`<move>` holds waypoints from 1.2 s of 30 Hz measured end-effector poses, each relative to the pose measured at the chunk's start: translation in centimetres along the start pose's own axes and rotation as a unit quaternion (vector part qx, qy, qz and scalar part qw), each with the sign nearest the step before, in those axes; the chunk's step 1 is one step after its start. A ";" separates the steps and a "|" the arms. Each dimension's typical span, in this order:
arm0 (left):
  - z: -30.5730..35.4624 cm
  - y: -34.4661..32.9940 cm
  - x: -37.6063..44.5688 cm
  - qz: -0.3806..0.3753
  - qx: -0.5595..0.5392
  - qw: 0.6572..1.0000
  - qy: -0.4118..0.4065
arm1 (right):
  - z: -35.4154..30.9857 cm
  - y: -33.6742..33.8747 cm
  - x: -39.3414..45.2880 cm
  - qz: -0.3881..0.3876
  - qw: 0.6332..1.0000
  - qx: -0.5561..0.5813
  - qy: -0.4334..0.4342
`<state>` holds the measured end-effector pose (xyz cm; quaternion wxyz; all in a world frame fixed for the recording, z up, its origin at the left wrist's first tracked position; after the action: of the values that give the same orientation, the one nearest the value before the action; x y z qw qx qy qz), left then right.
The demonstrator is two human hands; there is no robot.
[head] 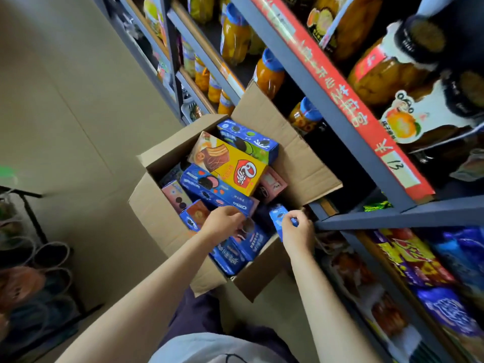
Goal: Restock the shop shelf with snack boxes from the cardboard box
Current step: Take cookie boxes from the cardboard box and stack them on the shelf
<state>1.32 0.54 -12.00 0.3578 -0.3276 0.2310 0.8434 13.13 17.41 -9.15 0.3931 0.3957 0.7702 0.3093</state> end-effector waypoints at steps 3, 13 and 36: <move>2.5 -3.8 -1.4 -0.057 -0.077 0.995 0.008 | 0.5 3.9 -1.0 -0.007 0.991 0.134 -0.014; 10.8 -13.6 -9.8 -0.109 -0.365 0.919 -0.098 | 2.7 17.0 -8.1 0.008 0.933 0.158 0.322; 28.4 -33.2 -34.1 0.047 0.382 0.647 -0.659 | 17.5 48.1 -14.2 0.173 0.869 0.397 0.237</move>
<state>33.41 23.97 26.62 0.4690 0.4911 0.2513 0.6897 51.02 32.07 25.11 -0.0517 0.5603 0.8172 0.1249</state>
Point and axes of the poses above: each hand's wrist, its own x-axis towards the middle knuckle, its own y-axis out of the back of the hand, z = x × y, the point moved 5 cm from there along x, towards the middle knuckle, and after that the axes turned 4 degrees about -x, right-handed, at the moved point
